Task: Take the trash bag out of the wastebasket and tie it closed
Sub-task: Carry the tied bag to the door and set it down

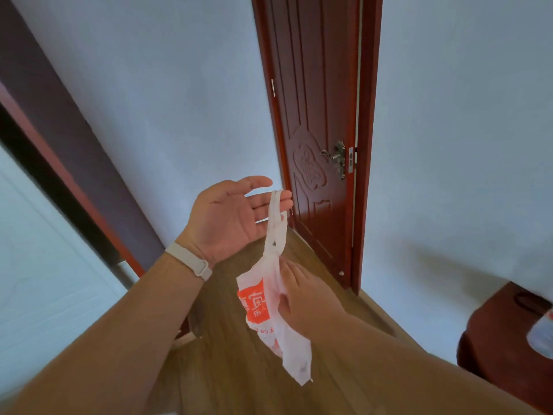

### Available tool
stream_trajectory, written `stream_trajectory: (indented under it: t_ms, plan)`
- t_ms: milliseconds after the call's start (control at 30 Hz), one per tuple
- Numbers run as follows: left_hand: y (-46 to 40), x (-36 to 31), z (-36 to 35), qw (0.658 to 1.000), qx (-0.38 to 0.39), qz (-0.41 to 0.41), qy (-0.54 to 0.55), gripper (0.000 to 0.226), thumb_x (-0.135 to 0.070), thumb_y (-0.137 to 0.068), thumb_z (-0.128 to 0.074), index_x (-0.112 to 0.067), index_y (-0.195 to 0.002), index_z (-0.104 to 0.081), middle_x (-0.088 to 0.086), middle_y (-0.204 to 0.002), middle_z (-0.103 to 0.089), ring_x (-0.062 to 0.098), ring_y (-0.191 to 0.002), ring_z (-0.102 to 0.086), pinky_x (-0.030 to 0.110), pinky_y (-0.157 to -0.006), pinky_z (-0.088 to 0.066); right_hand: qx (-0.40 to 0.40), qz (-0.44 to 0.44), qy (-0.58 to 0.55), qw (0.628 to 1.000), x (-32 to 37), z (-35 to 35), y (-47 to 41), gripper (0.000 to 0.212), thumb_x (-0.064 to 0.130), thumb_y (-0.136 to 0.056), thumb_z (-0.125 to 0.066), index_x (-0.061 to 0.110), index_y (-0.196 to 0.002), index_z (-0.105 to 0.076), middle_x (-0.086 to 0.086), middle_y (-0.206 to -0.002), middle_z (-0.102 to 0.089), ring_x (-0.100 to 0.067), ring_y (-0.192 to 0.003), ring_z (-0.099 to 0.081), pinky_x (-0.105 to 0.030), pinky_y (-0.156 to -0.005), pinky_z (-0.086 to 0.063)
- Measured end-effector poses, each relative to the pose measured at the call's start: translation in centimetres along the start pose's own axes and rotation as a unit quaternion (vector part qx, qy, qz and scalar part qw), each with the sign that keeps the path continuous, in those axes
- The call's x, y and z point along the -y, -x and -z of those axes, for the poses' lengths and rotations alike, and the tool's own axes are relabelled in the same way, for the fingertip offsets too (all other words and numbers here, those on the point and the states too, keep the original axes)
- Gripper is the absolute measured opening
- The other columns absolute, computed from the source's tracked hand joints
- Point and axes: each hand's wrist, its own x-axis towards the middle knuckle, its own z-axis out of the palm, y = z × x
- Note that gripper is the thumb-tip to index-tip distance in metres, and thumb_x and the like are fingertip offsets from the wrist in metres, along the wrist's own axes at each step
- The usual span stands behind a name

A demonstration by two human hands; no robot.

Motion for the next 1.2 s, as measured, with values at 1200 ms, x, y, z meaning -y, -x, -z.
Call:
stream_trajectory:
  t_ms: [1200]
  plan:
    - [-36.0,3.5,12.9,0.97,0.179,0.159,0.038,0.03,-0.023,-0.08,-0.055,-0.006,-0.104,-0.061,0.023,-0.114,-0.066,0.042,-0.122,-0.055,0.057,-0.114,-0.027,-0.01,-0.405,0.082,0.91,-20.5,-2.4,-18.6,0.069,0.038,-0.094,-0.047,0.024,-0.147,-0.006,0.005,-0.158,-0.019,-0.025,-0.136,-0.036,-0.042,-0.1,-0.045]
